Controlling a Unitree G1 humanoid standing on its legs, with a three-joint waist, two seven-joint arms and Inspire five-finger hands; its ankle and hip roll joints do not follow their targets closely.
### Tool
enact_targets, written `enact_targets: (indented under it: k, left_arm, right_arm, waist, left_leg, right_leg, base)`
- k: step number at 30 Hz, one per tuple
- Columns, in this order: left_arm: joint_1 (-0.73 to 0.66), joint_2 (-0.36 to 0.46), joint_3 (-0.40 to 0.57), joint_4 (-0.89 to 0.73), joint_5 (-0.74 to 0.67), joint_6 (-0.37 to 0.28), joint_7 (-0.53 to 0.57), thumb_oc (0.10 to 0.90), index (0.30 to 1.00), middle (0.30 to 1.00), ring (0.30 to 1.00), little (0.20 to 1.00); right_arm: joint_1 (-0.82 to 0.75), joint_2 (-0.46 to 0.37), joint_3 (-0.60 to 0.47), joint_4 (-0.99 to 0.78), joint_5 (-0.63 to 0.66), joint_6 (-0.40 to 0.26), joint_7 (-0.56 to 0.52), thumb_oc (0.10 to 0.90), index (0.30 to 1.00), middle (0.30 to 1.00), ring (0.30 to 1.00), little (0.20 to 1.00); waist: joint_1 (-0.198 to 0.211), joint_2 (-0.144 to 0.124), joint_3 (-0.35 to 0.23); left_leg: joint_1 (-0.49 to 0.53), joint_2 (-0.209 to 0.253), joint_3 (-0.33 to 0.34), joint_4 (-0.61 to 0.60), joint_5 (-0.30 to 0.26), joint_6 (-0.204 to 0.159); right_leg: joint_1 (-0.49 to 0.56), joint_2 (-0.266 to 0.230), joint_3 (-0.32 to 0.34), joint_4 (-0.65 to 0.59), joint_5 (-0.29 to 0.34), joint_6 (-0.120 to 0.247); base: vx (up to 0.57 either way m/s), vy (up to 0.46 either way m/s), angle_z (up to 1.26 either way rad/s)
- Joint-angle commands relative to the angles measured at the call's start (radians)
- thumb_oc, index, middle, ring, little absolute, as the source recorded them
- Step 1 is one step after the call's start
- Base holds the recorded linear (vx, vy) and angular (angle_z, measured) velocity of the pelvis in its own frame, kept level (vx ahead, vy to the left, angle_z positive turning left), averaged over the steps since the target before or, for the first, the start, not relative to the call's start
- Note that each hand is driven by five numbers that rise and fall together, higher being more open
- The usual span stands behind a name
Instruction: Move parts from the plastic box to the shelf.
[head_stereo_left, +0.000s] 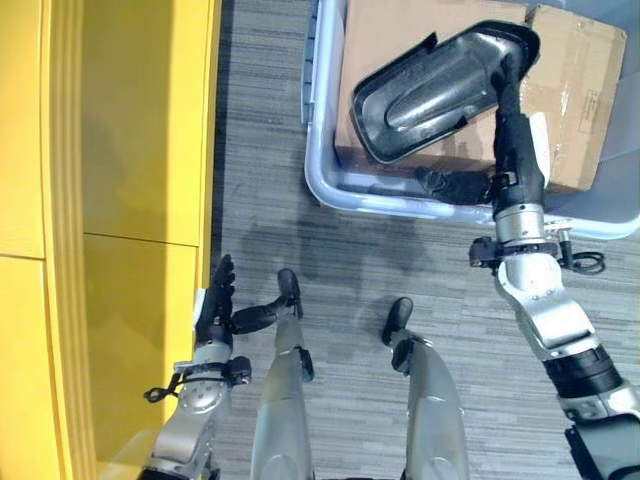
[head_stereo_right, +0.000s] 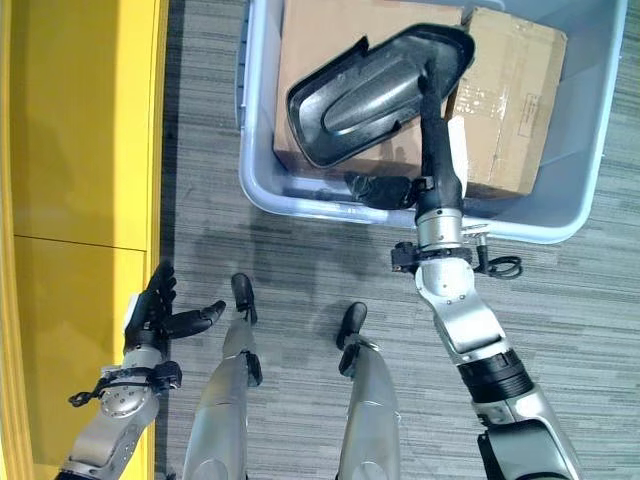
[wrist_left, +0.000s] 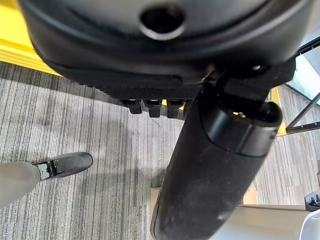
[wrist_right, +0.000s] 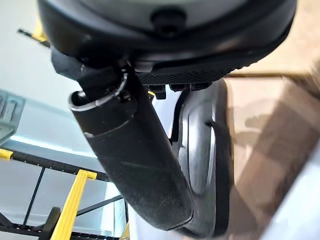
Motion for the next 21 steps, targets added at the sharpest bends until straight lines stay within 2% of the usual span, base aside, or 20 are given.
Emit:
enact_targets:
  k: [1,3,5,7,13,16,21]
  left_arm:
    - [0.032,0.022,0.064,-0.123,0.039,-0.057,0.021,0.9,1.0,1.0,1.0,1.0]
    - [0.032,0.021,0.062,-0.126,0.041,-0.061,0.02,0.9,1.0,1.0,1.0,1.0]
    - [0.038,0.022,0.061,-0.13,0.053,-0.072,0.024,0.9,1.0,1.0,1.0,1.0]
    - [0.039,0.025,0.056,-0.132,0.063,-0.078,0.026,0.9,1.0,1.0,1.0,1.0]
    - [0.039,0.029,0.045,-0.125,0.072,-0.093,0.018,0.9,1.0,1.0,1.0,1.0]
    - [0.032,0.03,0.036,-0.116,0.065,-0.103,0.005,0.9,1.0,1.0,1.0,1.0]
    - [0.018,0.033,0.021,-0.095,0.052,-0.124,-0.011,0.9,1.0,1.0,1.0,1.0]
  right_arm:
    - [-0.113,-0.128,-0.073,-0.123,-0.228,-0.029,0.0,0.9,1.0,1.0,1.0,1.0]
    - [-0.116,-0.138,-0.073,-0.122,-0.26,-0.024,-0.003,0.9,1.0,1.0,1.0,1.0]
    - [-0.142,-0.199,-0.064,-0.12,-0.431,0.0,-0.016,0.9,1.0,1.0,1.0,1.0]
    - [-0.161,-0.224,-0.046,-0.112,-0.511,0.007,-0.013,0.9,1.0,1.0,1.0,1.0]
    - [-0.229,-0.294,0.037,-0.048,-0.629,0.009,0.016,0.9,1.0,1.0,1.0,1.0]
    - [-0.303,-0.361,0.142,0.059,-0.685,0.013,0.049,0.9,1.0,1.0,1.0,1.0]
    - [-0.43,-0.426,0.293,0.207,-0.681,0.002,0.082,0.9,1.0,1.0,1.0,1.0]
  waist:
    - [0.004,-0.029,0.018]
    - [0.004,-0.028,0.018]
    - [0.008,-0.023,0.018]
    - [0.011,-0.019,0.018]
    - [0.02,-0.01,0.018]
    - [0.029,-0.004,0.018]
    - [0.039,0.005,0.018]
  left_leg:
    - [0.17,0.071,-0.016,0.011,-0.127,-0.114]
    - [0.17,0.072,-0.016,0.011,-0.127,-0.114]
    - [0.172,0.073,-0.013,0.01,-0.126,-0.115]
    - [0.171,0.073,-0.013,0.01,-0.125,-0.116]
    - [0.167,0.073,-0.014,0.005,-0.122,-0.117]
    - [0.161,0.072,-0.014,0.003,-0.119,-0.117]
    - [0.147,0.072,-0.017,0.001,-0.114,-0.12]
  right_leg:
    - [0.145,-0.004,0.002,-0.247,0.146,0.067]
    - [0.144,-0.003,0.003,-0.245,0.145,0.067]
    - [0.142,-0.003,0.005,-0.245,0.145,0.07]
    - [0.14,-0.003,0.005,-0.242,0.145,0.07]
    - [0.136,-0.003,0.004,-0.242,0.144,0.071]
    - [0.131,-0.005,0.001,-0.241,0.145,0.071]
    - [0.118,-0.012,-0.003,-0.239,0.148,0.072]
  base:
    - [0.0,0.0,0.0]
    - [0.0,0.0,0.0]
    - [-0.01,0.005,-0.02]
    - [-0.01,-0.002,-0.04]
    - [0.0,0.0,-0.01]
    - [0.0,0.0,0.0]
    - [0.0,-0.002,0.01]
